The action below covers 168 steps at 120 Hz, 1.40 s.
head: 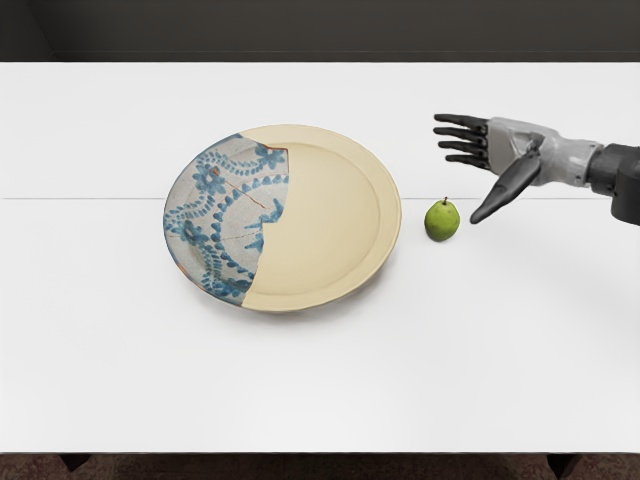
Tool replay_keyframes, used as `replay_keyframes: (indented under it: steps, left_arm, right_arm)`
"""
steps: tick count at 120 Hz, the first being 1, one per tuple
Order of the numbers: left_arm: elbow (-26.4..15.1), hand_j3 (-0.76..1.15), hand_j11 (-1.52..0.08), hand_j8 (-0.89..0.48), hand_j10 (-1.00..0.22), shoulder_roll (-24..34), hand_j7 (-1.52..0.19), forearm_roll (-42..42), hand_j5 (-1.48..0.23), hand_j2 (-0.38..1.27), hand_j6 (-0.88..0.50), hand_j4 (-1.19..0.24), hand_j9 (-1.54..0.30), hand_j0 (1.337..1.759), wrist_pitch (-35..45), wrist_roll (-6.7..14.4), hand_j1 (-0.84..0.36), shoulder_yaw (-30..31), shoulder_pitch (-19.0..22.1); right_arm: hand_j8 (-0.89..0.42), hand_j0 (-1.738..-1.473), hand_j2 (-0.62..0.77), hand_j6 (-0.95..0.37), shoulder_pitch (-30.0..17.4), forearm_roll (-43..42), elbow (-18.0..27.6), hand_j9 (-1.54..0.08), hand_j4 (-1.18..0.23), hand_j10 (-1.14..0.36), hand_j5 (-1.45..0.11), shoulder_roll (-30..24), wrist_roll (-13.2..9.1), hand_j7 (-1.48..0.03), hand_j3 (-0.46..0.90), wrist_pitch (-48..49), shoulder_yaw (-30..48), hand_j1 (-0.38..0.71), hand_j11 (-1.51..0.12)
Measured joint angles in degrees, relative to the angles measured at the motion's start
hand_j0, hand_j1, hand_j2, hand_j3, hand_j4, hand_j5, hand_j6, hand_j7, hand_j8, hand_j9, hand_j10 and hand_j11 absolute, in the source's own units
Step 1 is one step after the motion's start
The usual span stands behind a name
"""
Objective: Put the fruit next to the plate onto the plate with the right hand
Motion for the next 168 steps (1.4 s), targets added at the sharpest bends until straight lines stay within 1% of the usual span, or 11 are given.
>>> replay_keyframes:
  steps: [21, 24, 32, 39, 46, 59, 77, 109, 139, 168]
  left_arm:
    - [0.00, 0.00, 0.00, 0.00, 0.00, 0.00, 0.00, 0.00, 0.00, 0.00, 0.00, 0.00, 0.00, 1.658, 0.00, 0.00, 0.35, 0.01, 0.00]
    - [0.00, 0.00, 0.00, 0.00, 0.00, 0.00, 0.00, 0.00, 0.00, 0.00, 0.00, 0.00, 0.00, 1.658, -0.01, 0.00, 0.35, 0.01, 0.00]
    - [0.00, 0.00, 0.00, 0.00, 0.00, 0.00, 0.00, 0.00, 0.00, 0.00, 0.00, 0.00, 0.00, 1.658, 0.00, 0.00, 0.35, 0.00, 0.00]
    - [0.00, 0.00, 0.00, 0.00, 0.00, 0.00, 0.00, 0.00, 0.00, 0.00, 0.00, 0.00, 0.00, 1.658, -0.01, 0.00, 0.35, -0.01, 0.00]
    - [0.00, 0.00, 0.00, 0.00, 0.00, 0.00, 0.00, 0.00, 0.00, 0.00, 0.00, 0.00, 0.00, 1.658, -0.01, 0.00, 0.35, -0.01, 0.00]
    - [0.00, 0.00, 0.00, 0.00, 0.00, 0.00, 0.00, 0.00, 0.00, 0.00, 0.00, 0.00, 0.00, 1.658, 0.01, 0.00, 0.35, -0.01, 0.00]
    - [0.00, 0.00, 0.00, 0.00, 0.00, 0.00, 0.00, 0.00, 0.00, 0.00, 0.00, 0.00, 0.00, 1.658, 0.00, 0.00, 0.35, 0.01, 0.00]
    - [0.00, 0.00, 0.00, 0.00, 0.00, 0.00, 0.00, 0.00, 0.00, 0.00, 0.00, 0.00, 0.00, 1.658, -0.01, 0.01, 0.35, 0.00, 0.00]
    - [0.00, 0.00, 0.00, 0.00, 0.00, 0.00, 0.00, 0.00, 0.00, 0.00, 0.00, 0.00, 0.00, 1.658, 0.00, 0.00, 0.35, 0.00, 0.00]
    - [0.00, 0.00, 0.00, 0.00, 0.00, 0.00, 0.00, 0.00, 0.00, 0.00, 0.00, 0.00, 0.00, 1.658, 0.00, 0.01, 0.35, -0.01, 0.00]
  right_arm:
    - [0.00, -1.658, 0.00, 0.00, -2.45, -2.73, -0.34, 0.00, 0.00, 0.00, 0.00, 2.38, 1.09, 0.00, 0.00, -4.25, 0.11, -0.35, 0.00]
    - [0.00, -1.658, 0.00, 0.00, -2.91, -2.86, -0.34, 0.00, 0.00, 0.00, 0.00, 2.50, 1.79, 0.00, 0.00, -5.57, 0.11, -0.35, 0.00]
    - [0.00, -1.658, 0.00, 0.00, -3.93, -3.19, -0.30, 0.00, 0.00, 0.00, 0.00, 2.74, 4.55, 0.00, 0.00, -9.22, -0.11, -0.35, 0.00]
    - [0.00, -1.658, 0.00, 0.00, -4.65, -3.86, -0.24, 0.00, 0.00, 0.00, 0.00, 3.32, 5.99, 0.00, 0.00, -12.16, -0.20, -0.35, 0.00]
    - [0.00, -1.658, 0.00, 0.00, -5.32, -4.78, -0.22, 0.00, 0.00, 0.00, 0.00, 4.28, 6.82, 0.00, 0.00, -14.92, -0.27, -0.35, 0.00]
    - [0.00, -1.658, 0.00, 0.00, -6.54, -5.89, -0.14, 0.00, 0.00, 0.00, 0.00, 5.23, 7.70, 0.00, 0.00, -17.93, -0.31, -0.35, 0.00]
    - [-0.06, -1.658, -0.01, -0.06, -8.53, -8.10, 0.01, -0.07, -0.06, -0.06, -0.07, 5.77, 9.93, -0.07, 0.00, -20.57, -0.34, -0.28, -0.07]
    - [-0.14, -1.658, -0.02, -0.14, -10.70, -11.98, 0.08, -0.18, -0.14, -0.14, -0.18, 7.18, 11.84, -0.18, 0.00, -26.10, -0.49, -0.19, -0.18]
    - [-0.18, -1.658, -0.03, -0.18, -11.66, -14.95, 0.03, -0.23, -0.18, -0.17, -0.23, 9.07, 12.24, -0.23, 0.00, -30.55, -0.54, -0.14, -0.23]
    - [-0.23, -1.658, -0.04, -0.23, -12.77, -16.11, 0.05, -0.30, -0.23, -0.23, -0.30, 9.48, 12.66, -0.30, 0.00, -31.58, -0.62, -0.08, -0.30]
